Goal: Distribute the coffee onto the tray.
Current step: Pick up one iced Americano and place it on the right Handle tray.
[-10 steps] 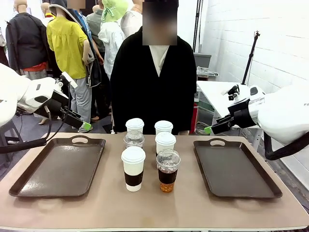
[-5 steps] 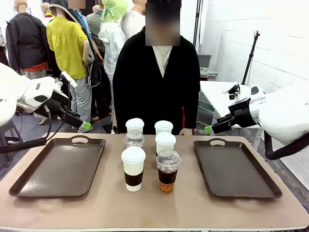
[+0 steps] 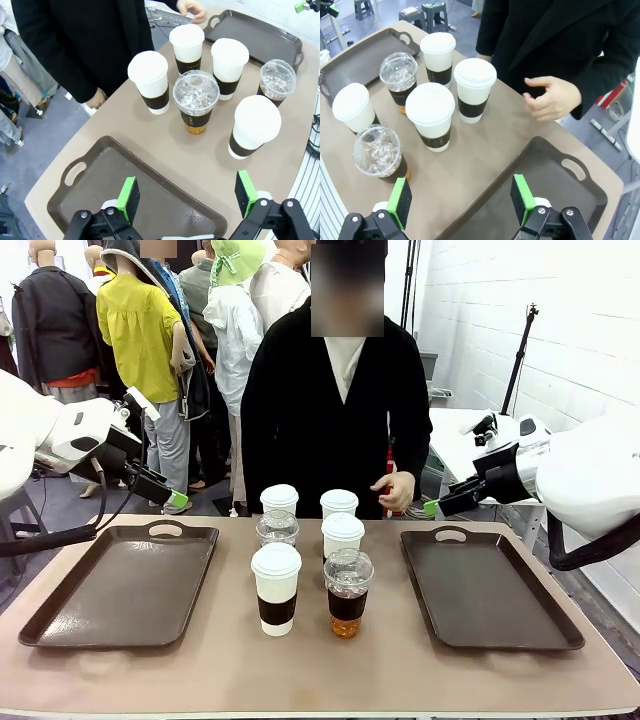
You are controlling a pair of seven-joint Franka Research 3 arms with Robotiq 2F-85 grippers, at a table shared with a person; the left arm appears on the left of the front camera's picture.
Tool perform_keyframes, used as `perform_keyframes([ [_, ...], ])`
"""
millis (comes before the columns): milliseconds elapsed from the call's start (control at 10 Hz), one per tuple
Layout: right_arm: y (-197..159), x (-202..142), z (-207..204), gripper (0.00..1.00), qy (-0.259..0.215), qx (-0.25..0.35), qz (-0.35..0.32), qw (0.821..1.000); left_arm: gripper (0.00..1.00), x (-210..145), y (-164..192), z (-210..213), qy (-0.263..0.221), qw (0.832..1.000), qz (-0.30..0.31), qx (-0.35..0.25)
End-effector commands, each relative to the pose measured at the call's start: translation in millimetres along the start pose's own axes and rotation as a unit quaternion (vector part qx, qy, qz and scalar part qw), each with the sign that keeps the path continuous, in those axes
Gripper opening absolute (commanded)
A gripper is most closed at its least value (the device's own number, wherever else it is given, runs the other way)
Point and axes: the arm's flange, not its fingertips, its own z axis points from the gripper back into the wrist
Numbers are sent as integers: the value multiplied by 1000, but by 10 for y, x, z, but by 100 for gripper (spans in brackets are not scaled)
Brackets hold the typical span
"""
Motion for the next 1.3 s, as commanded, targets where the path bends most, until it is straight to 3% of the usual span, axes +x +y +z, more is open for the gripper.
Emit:
perform_keyframes([
  [0,1,-2,-4,100,0,0,0,1000,100,-25,30,-10,-2,1000,-4,-7],
  [1200,1,-2,-4,100,0,0,0,1000,100,-25,30,-10,-2,1000,-4,-7],
])
